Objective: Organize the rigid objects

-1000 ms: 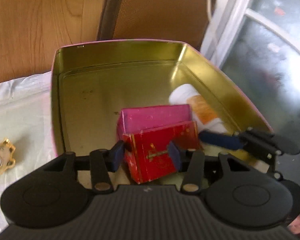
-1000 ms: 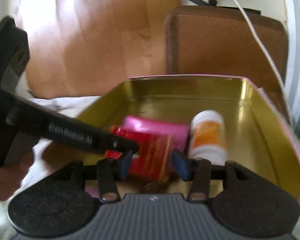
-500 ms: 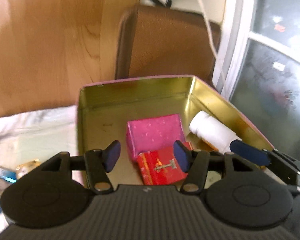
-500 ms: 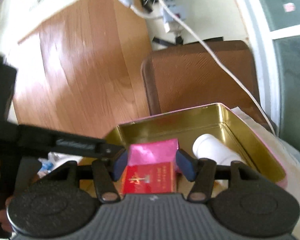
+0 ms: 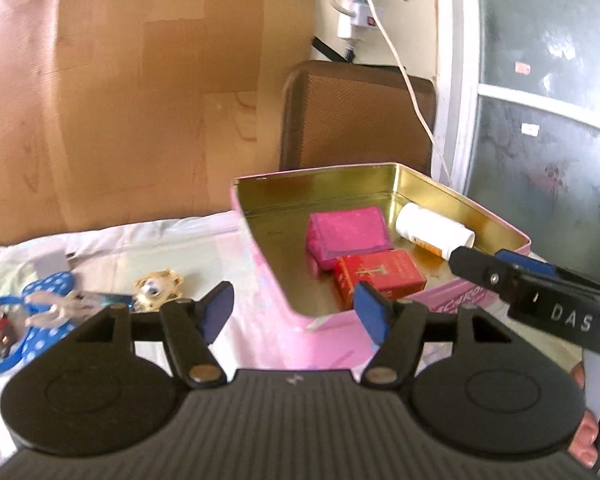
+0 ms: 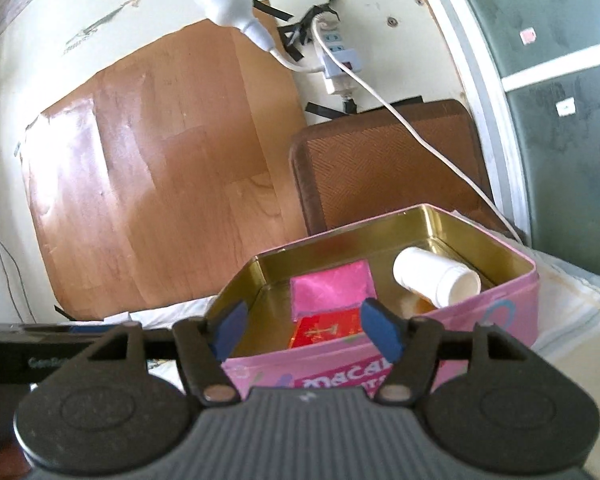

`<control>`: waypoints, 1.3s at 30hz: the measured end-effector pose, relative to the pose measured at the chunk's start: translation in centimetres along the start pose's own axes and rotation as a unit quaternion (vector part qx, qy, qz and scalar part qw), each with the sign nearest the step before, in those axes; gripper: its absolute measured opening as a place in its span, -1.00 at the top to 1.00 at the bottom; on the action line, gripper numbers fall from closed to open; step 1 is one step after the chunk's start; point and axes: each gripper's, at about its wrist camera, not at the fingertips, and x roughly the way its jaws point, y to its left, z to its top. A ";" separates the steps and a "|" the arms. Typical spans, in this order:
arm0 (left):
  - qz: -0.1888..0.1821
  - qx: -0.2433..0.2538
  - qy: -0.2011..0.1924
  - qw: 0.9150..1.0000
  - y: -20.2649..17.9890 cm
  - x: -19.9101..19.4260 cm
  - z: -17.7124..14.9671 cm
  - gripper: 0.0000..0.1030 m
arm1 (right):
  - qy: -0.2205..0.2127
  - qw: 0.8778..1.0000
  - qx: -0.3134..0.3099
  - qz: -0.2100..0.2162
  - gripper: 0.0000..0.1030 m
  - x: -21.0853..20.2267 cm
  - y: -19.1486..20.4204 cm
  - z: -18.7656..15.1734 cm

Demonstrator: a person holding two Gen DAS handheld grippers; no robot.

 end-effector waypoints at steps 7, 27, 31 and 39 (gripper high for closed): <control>0.031 -0.016 -0.014 0.999 2.2 -2.6 -0.9 -0.42 | -0.050 0.998 -0.021 0.015 -1.00 -1.9 3.5 0.2; 0.085 -0.057 0.006 0.995 8.7 -3.3 -4.6 -0.42 | -0.015 0.995 -0.095 0.020 -1.00 -1.0 9.3 -2.1; 0.103 -0.069 0.013 0.992 10.7 -3.2 -5.4 -0.42 | -0.008 0.990 -0.132 0.041 -1.00 -0.7 11.2 -2.7; 0.181 -0.090 0.017 0.979 16.2 -2.6 -6.5 -0.42 | 0.037 0.979 -0.174 0.099 -0.85 1.2 15.1 -3.6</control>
